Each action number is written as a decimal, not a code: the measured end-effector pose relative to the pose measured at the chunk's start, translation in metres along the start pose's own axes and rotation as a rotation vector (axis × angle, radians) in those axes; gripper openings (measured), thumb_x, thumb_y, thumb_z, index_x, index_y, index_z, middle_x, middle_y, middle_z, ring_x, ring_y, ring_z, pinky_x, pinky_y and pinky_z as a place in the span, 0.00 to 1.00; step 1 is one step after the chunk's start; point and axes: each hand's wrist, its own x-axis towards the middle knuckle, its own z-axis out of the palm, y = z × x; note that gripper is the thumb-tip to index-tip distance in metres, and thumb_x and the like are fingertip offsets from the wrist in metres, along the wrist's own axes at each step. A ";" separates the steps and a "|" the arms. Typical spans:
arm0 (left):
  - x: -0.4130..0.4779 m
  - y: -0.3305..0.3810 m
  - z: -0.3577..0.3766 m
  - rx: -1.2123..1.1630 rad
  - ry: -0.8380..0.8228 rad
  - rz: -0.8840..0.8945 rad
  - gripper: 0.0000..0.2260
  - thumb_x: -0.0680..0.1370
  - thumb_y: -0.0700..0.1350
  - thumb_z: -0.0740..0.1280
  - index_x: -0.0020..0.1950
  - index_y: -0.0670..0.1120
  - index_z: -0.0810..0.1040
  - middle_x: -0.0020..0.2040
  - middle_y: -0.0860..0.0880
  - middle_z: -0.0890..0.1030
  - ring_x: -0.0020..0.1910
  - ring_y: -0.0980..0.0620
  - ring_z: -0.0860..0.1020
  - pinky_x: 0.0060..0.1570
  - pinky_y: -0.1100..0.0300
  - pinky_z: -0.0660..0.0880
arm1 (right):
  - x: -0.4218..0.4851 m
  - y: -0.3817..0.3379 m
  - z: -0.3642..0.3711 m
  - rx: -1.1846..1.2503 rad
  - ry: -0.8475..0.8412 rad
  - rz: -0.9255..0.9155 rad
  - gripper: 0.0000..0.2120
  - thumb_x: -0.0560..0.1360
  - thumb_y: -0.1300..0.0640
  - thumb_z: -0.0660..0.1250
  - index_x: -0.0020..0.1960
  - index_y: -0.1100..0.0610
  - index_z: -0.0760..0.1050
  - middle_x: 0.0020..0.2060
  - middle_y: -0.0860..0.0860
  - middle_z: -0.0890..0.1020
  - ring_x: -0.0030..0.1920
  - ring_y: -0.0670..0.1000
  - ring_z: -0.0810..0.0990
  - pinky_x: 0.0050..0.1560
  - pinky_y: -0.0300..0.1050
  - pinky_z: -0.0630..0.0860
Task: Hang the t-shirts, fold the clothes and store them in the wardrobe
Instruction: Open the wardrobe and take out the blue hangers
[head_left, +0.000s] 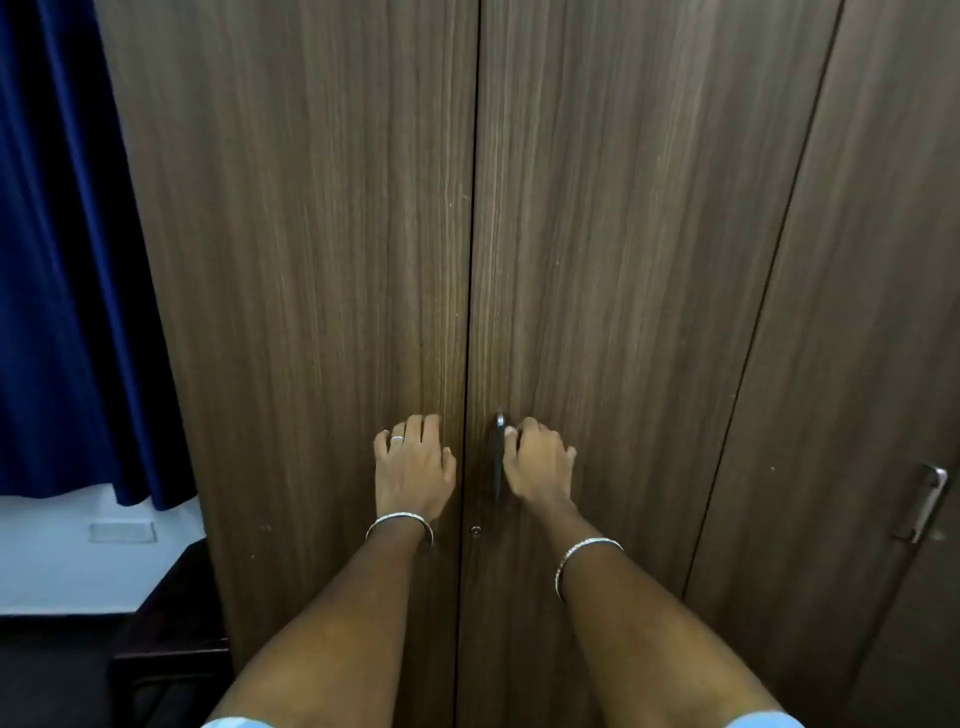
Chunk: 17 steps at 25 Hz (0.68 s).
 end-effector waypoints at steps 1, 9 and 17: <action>0.002 -0.001 0.005 -0.021 -0.009 -0.009 0.17 0.76 0.50 0.67 0.64 0.48 0.75 0.57 0.48 0.79 0.55 0.48 0.78 0.59 0.47 0.72 | 0.007 -0.001 0.008 0.066 -0.021 -0.003 0.17 0.84 0.48 0.52 0.55 0.56 0.76 0.52 0.54 0.82 0.55 0.57 0.79 0.57 0.56 0.69; 0.003 -0.009 0.020 -0.213 -0.135 -0.085 0.16 0.79 0.50 0.64 0.67 0.49 0.72 0.60 0.48 0.76 0.56 0.47 0.78 0.56 0.50 0.73 | 0.002 -0.010 0.048 0.340 0.001 0.110 0.19 0.84 0.46 0.53 0.52 0.58 0.75 0.42 0.55 0.82 0.45 0.57 0.82 0.42 0.48 0.71; -0.002 0.030 -0.012 -0.586 -0.331 -0.163 0.24 0.82 0.52 0.61 0.75 0.45 0.64 0.71 0.43 0.71 0.68 0.43 0.72 0.65 0.48 0.70 | -0.038 -0.006 0.020 0.309 0.056 0.160 0.17 0.83 0.48 0.57 0.52 0.59 0.78 0.43 0.58 0.84 0.47 0.60 0.82 0.42 0.47 0.67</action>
